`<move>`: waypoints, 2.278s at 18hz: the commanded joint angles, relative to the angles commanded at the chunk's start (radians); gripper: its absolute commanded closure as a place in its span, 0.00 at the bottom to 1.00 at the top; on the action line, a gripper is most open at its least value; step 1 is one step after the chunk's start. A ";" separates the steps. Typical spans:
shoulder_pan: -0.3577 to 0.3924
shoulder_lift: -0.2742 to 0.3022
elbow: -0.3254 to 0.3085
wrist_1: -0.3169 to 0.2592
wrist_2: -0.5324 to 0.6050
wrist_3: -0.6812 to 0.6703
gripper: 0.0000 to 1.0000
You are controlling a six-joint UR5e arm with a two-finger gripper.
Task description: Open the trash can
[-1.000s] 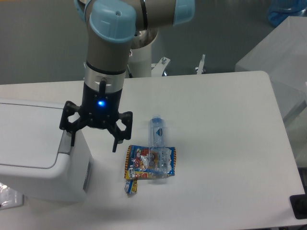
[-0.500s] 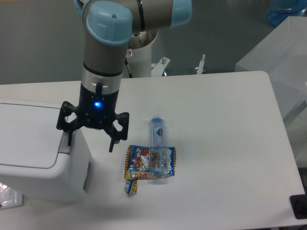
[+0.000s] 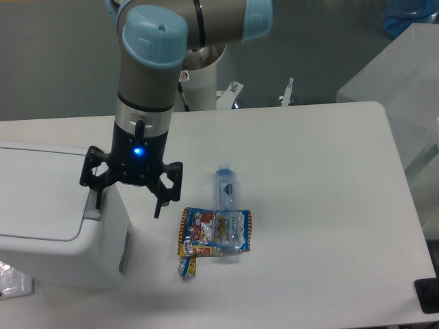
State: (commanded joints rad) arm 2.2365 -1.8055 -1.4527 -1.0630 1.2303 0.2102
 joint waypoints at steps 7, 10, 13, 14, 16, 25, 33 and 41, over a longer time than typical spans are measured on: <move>-0.002 0.000 0.000 0.000 0.002 0.000 0.00; 0.000 0.000 -0.003 0.000 0.000 0.000 0.00; -0.002 0.000 -0.005 0.000 0.000 0.000 0.00; -0.002 0.000 -0.005 0.000 0.000 0.002 0.00; 0.000 0.000 -0.005 0.000 0.002 0.000 0.00; 0.000 -0.002 -0.005 0.000 0.002 0.002 0.00; 0.008 -0.003 0.060 0.060 0.005 0.020 0.00; 0.028 -0.009 0.135 0.080 0.127 0.115 0.00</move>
